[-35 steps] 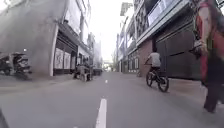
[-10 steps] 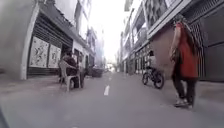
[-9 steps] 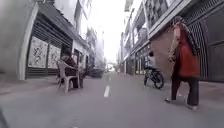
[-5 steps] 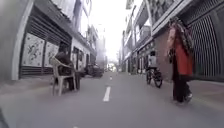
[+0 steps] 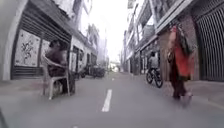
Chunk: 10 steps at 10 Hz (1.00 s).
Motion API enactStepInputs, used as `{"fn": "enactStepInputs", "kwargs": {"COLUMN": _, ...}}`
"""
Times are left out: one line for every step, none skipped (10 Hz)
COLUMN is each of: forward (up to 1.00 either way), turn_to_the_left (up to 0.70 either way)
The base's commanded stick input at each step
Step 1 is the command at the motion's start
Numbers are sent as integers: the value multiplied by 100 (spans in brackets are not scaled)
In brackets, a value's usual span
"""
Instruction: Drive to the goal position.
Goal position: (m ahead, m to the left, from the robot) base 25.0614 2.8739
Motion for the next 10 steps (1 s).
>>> {"fn": "enactStepInputs", "kwargs": {"forward": 100, "turn_to_the_left": 0}}
{"fn": "enactStepInputs", "kwargs": {"forward": 100, "turn_to_the_left": 0}}
{"fn": "enactStepInputs", "kwargs": {"forward": 100, "turn_to_the_left": 0}}
{"fn": "enactStepInputs", "kwargs": {"forward": 100, "turn_to_the_left": 0}}
{"fn": "enactStepInputs", "kwargs": {"forward": 100, "turn_to_the_left": 0}}
{"fn": "enactStepInputs", "kwargs": {"forward": 100, "turn_to_the_left": 0}}
{"fn": "enactStepInputs", "kwargs": {"forward": 100, "turn_to_the_left": -8}}
{"fn": "enactStepInputs", "kwargs": {"forward": 100, "turn_to_the_left": -40}}
{"fn": "enactStepInputs", "kwargs": {"forward": 100, "turn_to_the_left": -40}}
{"fn": "enactStepInputs", "kwargs": {"forward": 100, "turn_to_the_left": -24}}
